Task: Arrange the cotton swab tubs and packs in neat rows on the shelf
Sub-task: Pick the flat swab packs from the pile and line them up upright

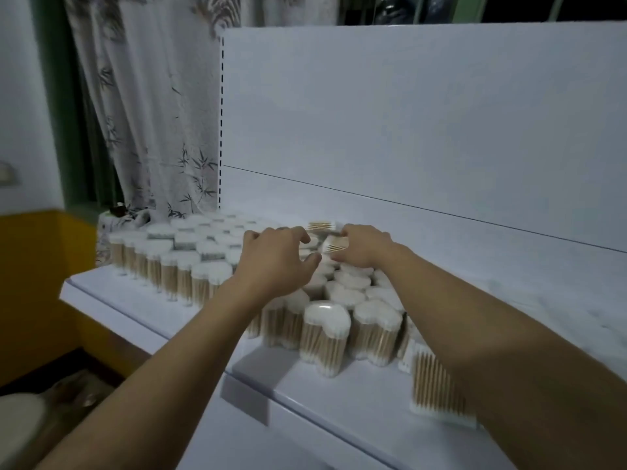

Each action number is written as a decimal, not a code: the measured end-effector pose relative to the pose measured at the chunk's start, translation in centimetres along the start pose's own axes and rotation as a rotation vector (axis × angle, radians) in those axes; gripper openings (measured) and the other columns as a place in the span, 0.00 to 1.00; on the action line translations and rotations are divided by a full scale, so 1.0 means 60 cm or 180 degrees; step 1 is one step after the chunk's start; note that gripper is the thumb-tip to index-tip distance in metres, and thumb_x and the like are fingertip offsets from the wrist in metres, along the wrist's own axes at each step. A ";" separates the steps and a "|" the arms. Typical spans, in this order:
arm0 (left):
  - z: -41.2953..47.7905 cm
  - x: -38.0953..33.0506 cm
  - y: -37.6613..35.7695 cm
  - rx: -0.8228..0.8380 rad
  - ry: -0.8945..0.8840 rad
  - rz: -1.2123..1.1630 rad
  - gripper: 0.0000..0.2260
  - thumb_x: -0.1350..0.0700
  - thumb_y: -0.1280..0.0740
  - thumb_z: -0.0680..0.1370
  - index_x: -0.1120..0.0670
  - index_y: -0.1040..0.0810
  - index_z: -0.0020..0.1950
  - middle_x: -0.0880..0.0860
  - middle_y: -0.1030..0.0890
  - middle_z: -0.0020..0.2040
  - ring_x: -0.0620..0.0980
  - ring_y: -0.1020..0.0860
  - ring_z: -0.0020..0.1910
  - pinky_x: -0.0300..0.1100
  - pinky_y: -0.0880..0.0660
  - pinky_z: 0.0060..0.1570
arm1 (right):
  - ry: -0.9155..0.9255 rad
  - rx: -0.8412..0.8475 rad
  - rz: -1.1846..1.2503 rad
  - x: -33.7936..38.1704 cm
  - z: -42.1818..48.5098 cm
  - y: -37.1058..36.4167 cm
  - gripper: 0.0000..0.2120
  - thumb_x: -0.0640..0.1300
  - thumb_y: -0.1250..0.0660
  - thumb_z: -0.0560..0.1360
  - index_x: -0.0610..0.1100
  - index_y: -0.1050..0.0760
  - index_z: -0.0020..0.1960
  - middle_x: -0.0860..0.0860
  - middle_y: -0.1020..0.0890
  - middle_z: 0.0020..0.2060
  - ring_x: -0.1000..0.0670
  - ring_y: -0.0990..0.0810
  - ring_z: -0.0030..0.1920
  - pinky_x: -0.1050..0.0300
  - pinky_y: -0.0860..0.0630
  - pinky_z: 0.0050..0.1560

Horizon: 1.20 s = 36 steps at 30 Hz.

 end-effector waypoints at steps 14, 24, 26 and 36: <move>0.047 0.006 0.003 0.0004 -0.0116 -0.0641 0.25 0.42 0.37 0.79 0.51 0.35 0.73 0.52 0.27 0.68 0.53 0.27 0.64 0.51 0.33 0.64 | 0.0468 -0.0324 0.0649 -0.001 0.001 0.104 0.09 0.44 0.39 0.81 0.44 0.21 0.47 0.53 0.19 0.41 0.49 0.23 0.45 0.62 0.29 0.40; 0.050 -0.155 0.016 0.0125 -0.0331 -0.1897 0.14 0.52 0.28 0.74 0.50 0.26 0.57 0.48 0.20 0.47 0.48 0.22 0.42 0.43 0.25 0.41 | 0.0490 -0.0320 0.2231 -0.098 -0.163 0.176 0.08 0.41 0.38 0.81 0.44 0.21 0.56 0.49 0.17 0.46 0.51 0.19 0.46 0.57 0.21 0.45; 0.041 -0.199 0.029 0.0056 -0.0323 -0.2267 0.12 0.54 0.28 0.74 0.51 0.25 0.55 0.48 0.19 0.45 0.46 0.23 0.39 0.38 0.29 0.35 | 0.0508 -0.0475 0.2393 -0.136 -0.209 0.193 0.08 0.42 0.33 0.79 0.46 0.21 0.58 0.48 0.17 0.48 0.51 0.18 0.47 0.55 0.18 0.47; -0.061 -0.485 -0.045 0.0815 -0.0493 -0.2943 0.15 0.44 0.28 0.73 0.52 0.19 0.53 0.47 0.17 0.46 0.47 0.18 0.45 0.41 0.23 0.44 | -0.0342 -0.1682 0.2922 -0.402 -0.445 0.247 0.12 0.36 0.28 0.73 0.43 0.24 0.54 0.50 0.18 0.37 0.50 0.18 0.42 0.54 0.20 0.43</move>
Point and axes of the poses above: each hand's wrist, its own z-axis towards the middle knuckle, its own y-axis out of the back of the hand, x = y × z, the point moved 9 cm from there along z, towards the middle knuckle
